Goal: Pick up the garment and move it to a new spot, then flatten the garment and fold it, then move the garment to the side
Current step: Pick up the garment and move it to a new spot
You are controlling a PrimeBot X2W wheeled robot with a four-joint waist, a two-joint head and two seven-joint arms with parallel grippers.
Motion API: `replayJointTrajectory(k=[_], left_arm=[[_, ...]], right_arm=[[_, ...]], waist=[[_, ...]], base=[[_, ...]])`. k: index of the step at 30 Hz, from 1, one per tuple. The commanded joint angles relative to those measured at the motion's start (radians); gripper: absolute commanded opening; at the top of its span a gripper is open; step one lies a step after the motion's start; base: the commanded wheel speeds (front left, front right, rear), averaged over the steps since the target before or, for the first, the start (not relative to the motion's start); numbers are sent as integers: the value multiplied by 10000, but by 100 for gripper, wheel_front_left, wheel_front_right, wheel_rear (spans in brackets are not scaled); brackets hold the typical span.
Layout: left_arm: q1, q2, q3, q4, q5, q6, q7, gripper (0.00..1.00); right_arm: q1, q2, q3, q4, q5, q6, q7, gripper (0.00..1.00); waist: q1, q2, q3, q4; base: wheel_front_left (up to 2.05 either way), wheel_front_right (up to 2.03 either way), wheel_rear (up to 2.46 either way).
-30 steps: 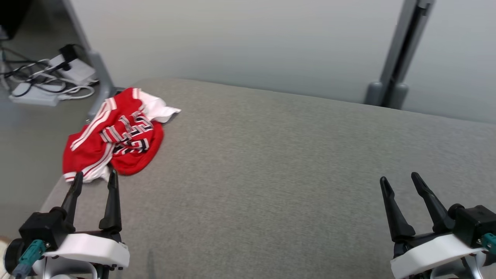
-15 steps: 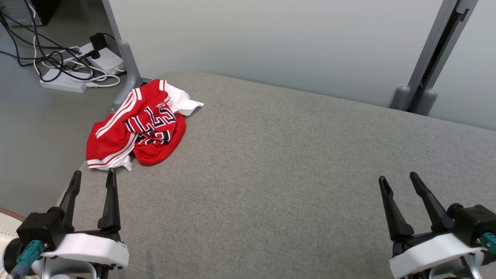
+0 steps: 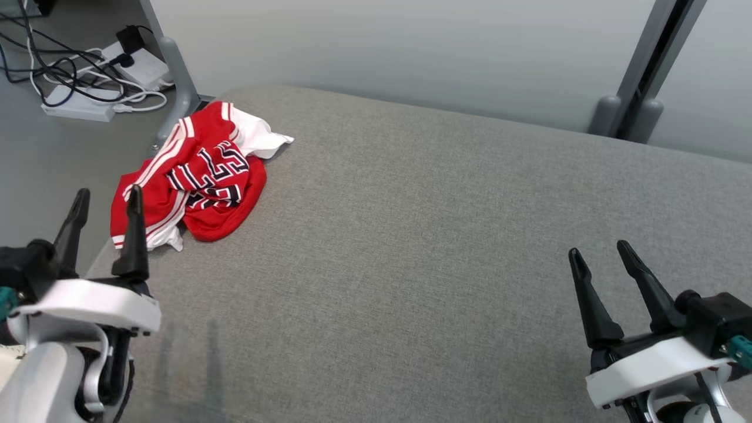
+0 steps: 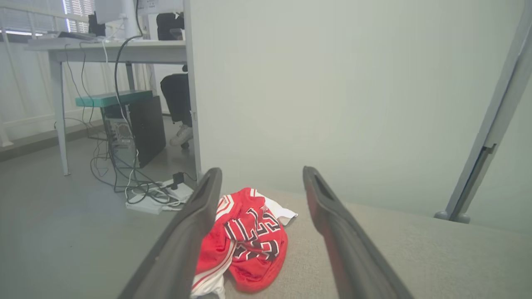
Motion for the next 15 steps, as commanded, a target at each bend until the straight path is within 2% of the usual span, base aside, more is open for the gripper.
replayJointTrajectory(k=[1,11,12,15], left_arm=[[-363,25,89,535,-191,-165,63,100],[-2719,-368,332,6015,-1297,-1677,92,100],[-2719,-368,332,6015,-1297,-1677,92,100],[-3448,-461,495,7295,-1588,-2036,32,100]], right_arm=[[-179,-48,21,-105,-104,-7,63,100],[-1033,-45,120,-469,-546,-7,433,100],[-1033,-45,120,-469,-546,-7,433,100],[-1361,-48,177,-629,-732,-7,547,100]], waist=[[0,0,377,-262],[0,0,2201,-1101],[0,0,2201,-1101],[0,0,2869,-1300]], base=[[0,0,0],[0,0,0],[0,0,0],[0,0,0]])
